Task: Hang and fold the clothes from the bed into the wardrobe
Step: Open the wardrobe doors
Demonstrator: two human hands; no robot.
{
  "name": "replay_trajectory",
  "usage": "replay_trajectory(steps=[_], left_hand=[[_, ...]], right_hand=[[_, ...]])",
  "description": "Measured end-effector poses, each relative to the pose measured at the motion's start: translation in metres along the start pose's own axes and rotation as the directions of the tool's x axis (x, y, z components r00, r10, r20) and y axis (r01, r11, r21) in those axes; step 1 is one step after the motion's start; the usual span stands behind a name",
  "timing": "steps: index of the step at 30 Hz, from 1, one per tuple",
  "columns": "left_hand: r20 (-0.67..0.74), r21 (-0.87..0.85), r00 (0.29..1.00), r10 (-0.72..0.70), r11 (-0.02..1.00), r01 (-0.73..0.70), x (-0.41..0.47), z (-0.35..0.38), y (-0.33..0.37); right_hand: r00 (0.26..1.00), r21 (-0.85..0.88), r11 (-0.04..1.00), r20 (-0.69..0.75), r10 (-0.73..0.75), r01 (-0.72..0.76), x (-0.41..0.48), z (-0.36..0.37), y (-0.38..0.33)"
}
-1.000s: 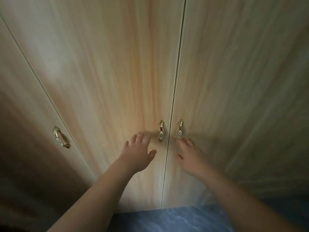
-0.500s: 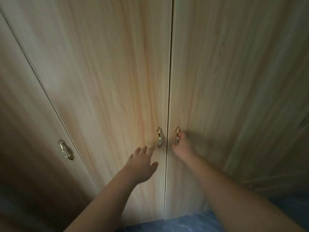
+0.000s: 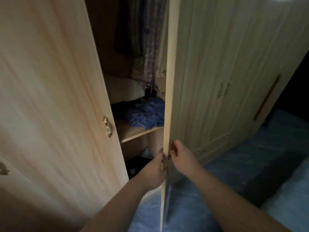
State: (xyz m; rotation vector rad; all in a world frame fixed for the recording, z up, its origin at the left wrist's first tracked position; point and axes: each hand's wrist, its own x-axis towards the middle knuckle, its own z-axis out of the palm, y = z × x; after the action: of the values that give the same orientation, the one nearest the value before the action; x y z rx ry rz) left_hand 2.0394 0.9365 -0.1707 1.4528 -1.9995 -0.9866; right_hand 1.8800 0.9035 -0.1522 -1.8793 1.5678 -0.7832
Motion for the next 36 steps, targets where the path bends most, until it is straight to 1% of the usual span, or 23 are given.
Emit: replay_trajectory(steps=[4, 7, 11, 13, 16, 18, 21, 23, 25, 27, 28, 31, 33, 36], left_hand=[[0.087, 0.054, 0.995, 0.049, 0.997, -0.054, 0.020, 0.056, 0.035], [0.125, 0.148, 0.991, 0.048, 0.987, -0.067, 0.042, 0.095, 0.064], [0.095, 0.176, 0.995, 0.026, 0.983, -0.042, 0.078, 0.140, 0.102], [0.085, 0.170, 0.996, 0.003, 0.985, -0.018, 0.092, 0.156, 0.116], [0.051, 0.149, 0.997, -0.054, 0.988, 0.046, 0.106, 0.173, 0.130], [0.031, 0.179, 0.997, -0.064, 0.982, 0.058, 0.109, 0.177, 0.133], [0.019, 0.272, 0.999, -0.045, 0.962, 0.038, 0.102, 0.174, 0.126], [-0.003, 0.370, 0.996, -0.094, 0.925, 0.088, 0.086, 0.167, 0.114], [-0.035, 0.480, 0.980, -0.194, 0.857, 0.187, 0.064, 0.155, 0.099], [-0.083, 0.572, 0.959, -0.273, 0.775, 0.270, 0.041, 0.135, 0.086], [-0.110, 0.599, 0.946, -0.304, 0.739, 0.307, 0.029, 0.121, 0.081], [-0.223, 0.612, 0.906, -0.360, 0.672, 0.418, -0.005, 0.079, 0.073], [-0.327, 0.586, 0.874, -0.359, 0.649, 0.485, -0.026, 0.050, 0.069], [-0.423, 0.530, 0.822, -0.382, 0.631, 0.566, -0.052, 0.008, 0.058]], right_hand=[[0.998, 0.055, 0.997, 0.001, 0.060, -0.060, -0.018, -0.054, 0.045], [0.996, 0.128, 0.988, 0.030, 0.082, -0.085, -0.022, -0.102, 0.076], [0.988, 0.172, 0.974, 0.084, 0.132, -0.145, -0.016, -0.154, 0.107], [0.985, 0.157, 0.974, 0.091, 0.149, -0.162, -0.012, -0.171, 0.119], [0.972, 0.128, 0.973, 0.156, 0.174, -0.194, -0.015, -0.194, 0.127], [0.966, 0.081, 0.981, 0.201, 0.159, -0.179, -0.019, -0.206, 0.127], [0.971, -0.041, 0.993, 0.208, 0.118, -0.112, -0.033, -0.219, 0.119], [0.986, -0.156, 0.987, 0.155, 0.063, -0.038, -0.052, -0.222, 0.110], [0.993, -0.239, 0.966, 0.093, -0.077, 0.097, -0.073, -0.218, 0.097], [0.962, -0.223, 0.938, 0.116, -0.246, 0.266, -0.082, -0.205, 0.085], [0.941, -0.209, 0.920, 0.141, -0.307, 0.332, -0.081, -0.194, 0.080], [0.898, -0.241, 0.870, 0.218, -0.383, 0.430, -0.063, -0.154, 0.070], [0.879, -0.309, 0.829, 0.266, -0.395, 0.466, -0.046, -0.125, 0.061], [0.846, -0.358, 0.775, 0.338, -0.412, 0.520, -0.019, -0.084, 0.043]])
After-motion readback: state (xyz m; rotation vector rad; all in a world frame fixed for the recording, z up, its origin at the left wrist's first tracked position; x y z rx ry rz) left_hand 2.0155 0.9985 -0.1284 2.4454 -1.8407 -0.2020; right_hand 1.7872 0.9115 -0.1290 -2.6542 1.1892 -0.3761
